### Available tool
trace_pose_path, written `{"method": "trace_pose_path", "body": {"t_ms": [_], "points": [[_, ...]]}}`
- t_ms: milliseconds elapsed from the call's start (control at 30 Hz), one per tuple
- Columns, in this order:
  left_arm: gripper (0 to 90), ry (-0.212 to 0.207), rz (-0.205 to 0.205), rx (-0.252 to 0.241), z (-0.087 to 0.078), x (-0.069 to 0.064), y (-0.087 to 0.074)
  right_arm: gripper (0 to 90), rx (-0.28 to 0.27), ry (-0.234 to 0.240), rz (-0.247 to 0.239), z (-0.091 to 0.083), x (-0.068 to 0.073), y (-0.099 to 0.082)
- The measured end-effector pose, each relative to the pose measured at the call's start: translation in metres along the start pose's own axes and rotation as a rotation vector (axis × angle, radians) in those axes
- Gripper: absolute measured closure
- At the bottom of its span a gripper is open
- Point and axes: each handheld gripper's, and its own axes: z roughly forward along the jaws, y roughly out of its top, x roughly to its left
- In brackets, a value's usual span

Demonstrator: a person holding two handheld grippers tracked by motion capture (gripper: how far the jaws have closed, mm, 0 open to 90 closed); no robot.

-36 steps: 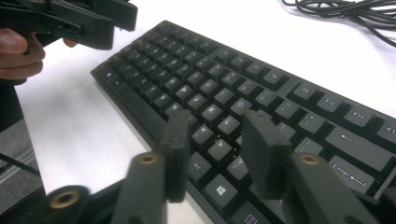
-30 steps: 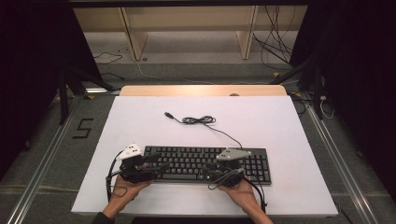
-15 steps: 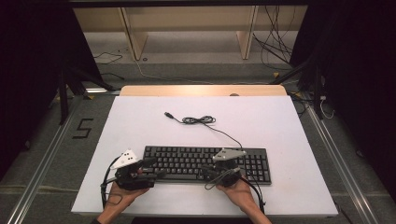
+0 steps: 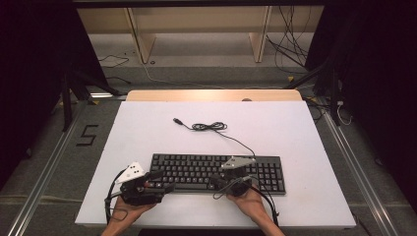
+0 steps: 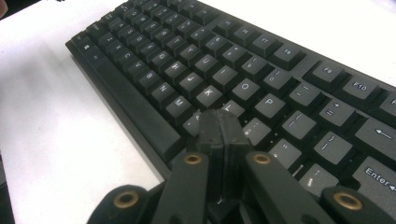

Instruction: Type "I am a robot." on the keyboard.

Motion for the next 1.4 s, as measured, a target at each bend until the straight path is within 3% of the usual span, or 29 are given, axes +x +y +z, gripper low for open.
{"method": "trace_pose_path", "body": {"t_ms": [1167,1400], "points": [[28.6,0.012,-0.008,-0.007,-0.0021,0.0026,-0.0006,90.0,0.012,-0.011,0.008,0.0054,0.0006,-0.0025],[28.5,0.012,-0.003,-0.005,-0.0020,0.0026,-0.0006,90.0,-0.019,0.003,0.037,0.0003,-0.0019,-0.0008]]}}
